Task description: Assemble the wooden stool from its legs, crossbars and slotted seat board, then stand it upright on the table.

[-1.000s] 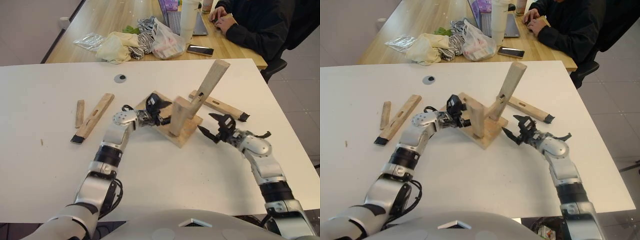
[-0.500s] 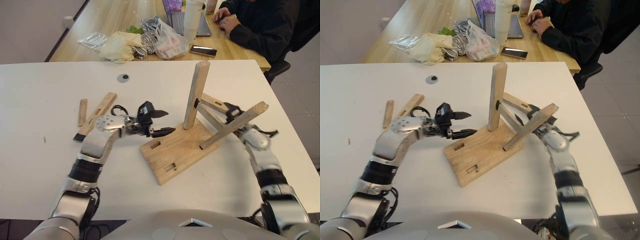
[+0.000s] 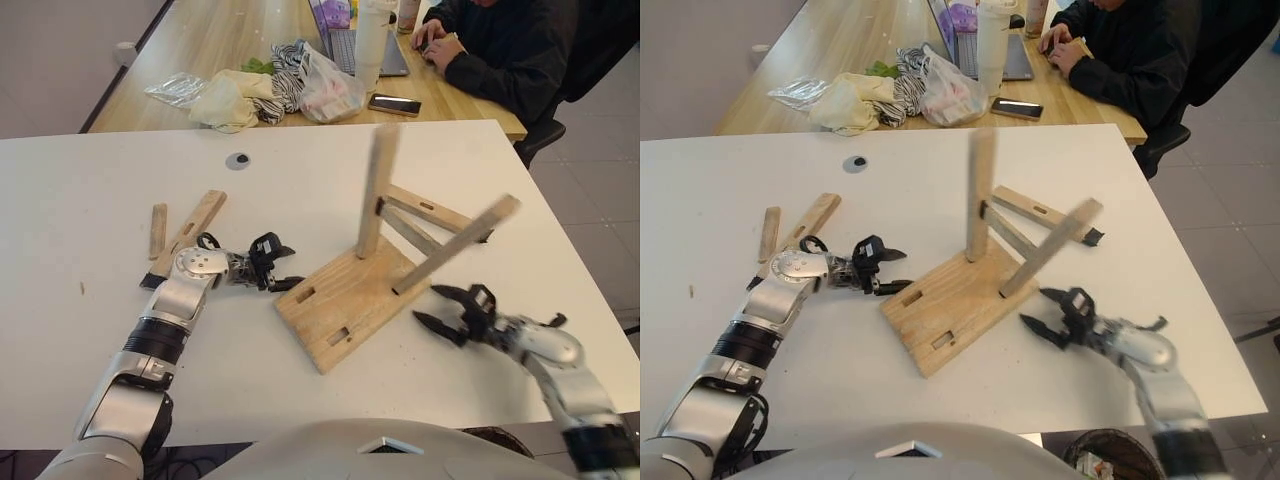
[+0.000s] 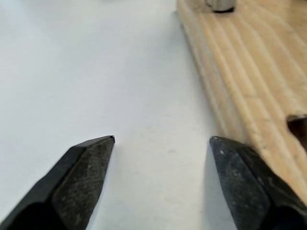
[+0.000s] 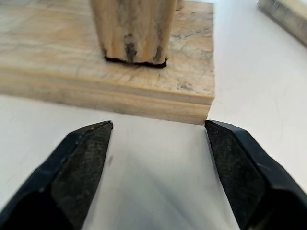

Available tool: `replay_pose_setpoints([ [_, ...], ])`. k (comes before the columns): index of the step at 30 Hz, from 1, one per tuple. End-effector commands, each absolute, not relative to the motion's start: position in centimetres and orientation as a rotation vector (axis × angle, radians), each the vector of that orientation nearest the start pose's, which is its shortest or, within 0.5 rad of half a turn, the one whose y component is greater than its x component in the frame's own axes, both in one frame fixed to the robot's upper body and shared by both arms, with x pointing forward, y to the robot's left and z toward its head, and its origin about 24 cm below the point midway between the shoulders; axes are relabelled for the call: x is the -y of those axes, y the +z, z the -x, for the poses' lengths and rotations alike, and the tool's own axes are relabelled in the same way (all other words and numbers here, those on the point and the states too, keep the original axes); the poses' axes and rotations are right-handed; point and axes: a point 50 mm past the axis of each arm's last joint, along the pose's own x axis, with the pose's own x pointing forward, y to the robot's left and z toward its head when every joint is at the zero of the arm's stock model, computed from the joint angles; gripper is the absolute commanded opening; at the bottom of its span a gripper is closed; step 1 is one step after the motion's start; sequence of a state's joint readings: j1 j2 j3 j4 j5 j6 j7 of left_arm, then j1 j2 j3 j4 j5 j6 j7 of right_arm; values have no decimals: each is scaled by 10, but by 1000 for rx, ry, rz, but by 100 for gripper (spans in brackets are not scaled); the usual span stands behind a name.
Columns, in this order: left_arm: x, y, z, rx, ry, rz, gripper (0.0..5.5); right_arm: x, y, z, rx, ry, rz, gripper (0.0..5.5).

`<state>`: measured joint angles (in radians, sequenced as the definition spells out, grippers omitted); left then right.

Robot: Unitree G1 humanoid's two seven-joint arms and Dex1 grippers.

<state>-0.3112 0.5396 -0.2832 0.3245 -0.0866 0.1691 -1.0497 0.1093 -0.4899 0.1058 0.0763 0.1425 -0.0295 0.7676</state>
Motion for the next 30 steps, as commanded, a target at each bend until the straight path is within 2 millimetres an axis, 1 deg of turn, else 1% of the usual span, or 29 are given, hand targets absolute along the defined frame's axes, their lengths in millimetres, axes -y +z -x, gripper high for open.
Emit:
replay_pose_setpoints([
  [1,-178,17,-270,-571,-1145,-362,365,153,9,-268,-184,686,316,356],
  [2,-179,20,-275,-559,-1118,-366,365,154,14,-276,-155,635,303,356],
  [4,-183,24,-283,-540,-1071,-361,365,162,19,-280,-128,585,286,356],
  [6,-189,27,-287,-524,-1024,-360,365,175,22,-276,-121,565,296,356],
  [8,-203,33,-293,-481,-930,-360,365,193,28,-270,-116,531,287,356],
  [10,-219,44,-301,-412,-807,-337,365,210,36,-266,-102,484,272,356],
  [12,-242,58,-311,-346,-649,-321,365,221,45,-266,-84,444,254,356],
  [13,-257,66,-317,-322,-542,-317,365,224,48,-267,-79,434,249,356],
  [15,-285,78,-328,-292,-343,-318,365,226,51,-267,-78,420,250,356],
  [17,-311,85,-334,-275,-147,-285,365,222,49,-266,-82,424,248,356],
  [19,-328,82,-332,-297,-26,-248,365,217,47,-265,-86,437,248,356],
  [22,-341,65,-323,-380,62,-180,365,216,44,-263,-97,444,249,356],
  [24,-343,53,-317,-448,85,-133,365,217,42,-262,-105,443,250,356],
  [26,-342,43,-313,-516,103,-36,365,218,41,-261,-117,441,253,356],
  [28,-344,36,-309,-592,138,15,334,218,40,-261,-123,443,255,356],
  [30,-345,33,-306,-637,146,31,305,217,40,-261,-126,444,255,356],
])
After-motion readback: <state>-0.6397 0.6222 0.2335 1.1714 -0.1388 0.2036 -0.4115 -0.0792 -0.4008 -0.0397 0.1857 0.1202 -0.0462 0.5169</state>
